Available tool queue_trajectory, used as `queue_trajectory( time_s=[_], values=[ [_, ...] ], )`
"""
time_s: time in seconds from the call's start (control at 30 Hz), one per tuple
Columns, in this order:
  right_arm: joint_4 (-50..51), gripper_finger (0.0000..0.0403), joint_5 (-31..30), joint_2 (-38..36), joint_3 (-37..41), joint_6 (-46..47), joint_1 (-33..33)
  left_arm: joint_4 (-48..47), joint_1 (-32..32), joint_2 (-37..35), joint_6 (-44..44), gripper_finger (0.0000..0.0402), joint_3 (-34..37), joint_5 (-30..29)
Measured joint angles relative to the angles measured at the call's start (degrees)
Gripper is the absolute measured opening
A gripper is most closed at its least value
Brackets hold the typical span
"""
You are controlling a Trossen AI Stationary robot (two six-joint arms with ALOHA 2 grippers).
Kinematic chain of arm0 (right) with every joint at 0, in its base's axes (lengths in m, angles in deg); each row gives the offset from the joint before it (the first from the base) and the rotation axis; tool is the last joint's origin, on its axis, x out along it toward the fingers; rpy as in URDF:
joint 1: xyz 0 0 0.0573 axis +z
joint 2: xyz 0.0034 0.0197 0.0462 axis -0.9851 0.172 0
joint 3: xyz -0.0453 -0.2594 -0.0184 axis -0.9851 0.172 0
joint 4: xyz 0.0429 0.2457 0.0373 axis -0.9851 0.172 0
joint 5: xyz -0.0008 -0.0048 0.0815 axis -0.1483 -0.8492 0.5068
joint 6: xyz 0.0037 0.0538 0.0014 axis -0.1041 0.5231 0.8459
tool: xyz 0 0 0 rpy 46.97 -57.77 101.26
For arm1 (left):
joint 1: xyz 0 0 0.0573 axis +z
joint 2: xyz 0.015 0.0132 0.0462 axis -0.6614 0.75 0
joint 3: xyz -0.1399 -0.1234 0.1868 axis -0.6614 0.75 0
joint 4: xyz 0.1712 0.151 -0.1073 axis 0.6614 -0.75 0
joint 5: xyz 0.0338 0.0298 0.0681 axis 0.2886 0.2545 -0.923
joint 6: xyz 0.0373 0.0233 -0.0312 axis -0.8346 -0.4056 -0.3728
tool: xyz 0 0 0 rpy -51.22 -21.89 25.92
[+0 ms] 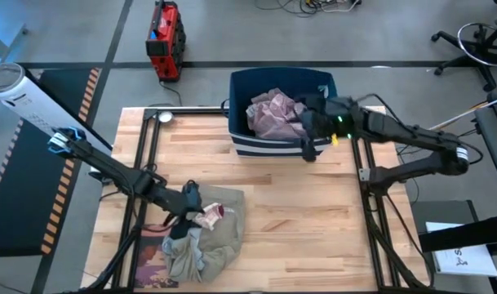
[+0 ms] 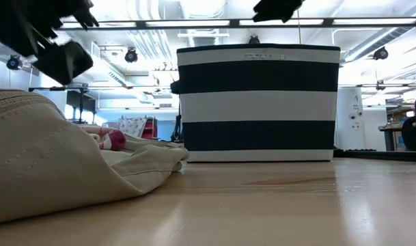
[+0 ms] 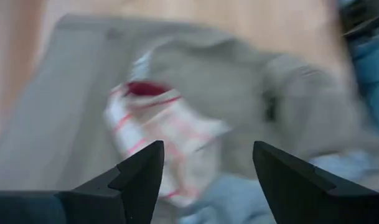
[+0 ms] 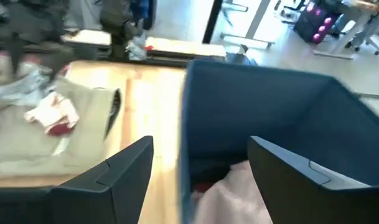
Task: Sort clothes
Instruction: Put the white patterned sock into the laundry bin
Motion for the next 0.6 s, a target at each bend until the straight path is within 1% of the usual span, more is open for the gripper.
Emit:
queue_trajectory(
  time_s=[0.1,0.23,0.4,0.6],
  values=[
    [-1.9,0.0234,-4.7,-2.2,3.7,1.3,4.4,-3.3,0.0,2.3,0.2,0.0245,-0.8,-4.2],
    [-3.0,0.0226,-9.1,-4.0,7.6,3.8,9.8,-3.3,0.0,5.5,0.4,0.0259,-0.8,-5.6],
    [-11.0,0.0216,-9.6,-3.8,13.5,6.7,14.8,-2.2,0.0,9.7,0.4,0.0266,-0.8,-5.5],
    [-21.9,0.0206,-9.5,-0.7,20.0,11.1,17.9,-0.8,0.0,13.6,0.4,0.0249,-0.7,-5.3]
  ],
)
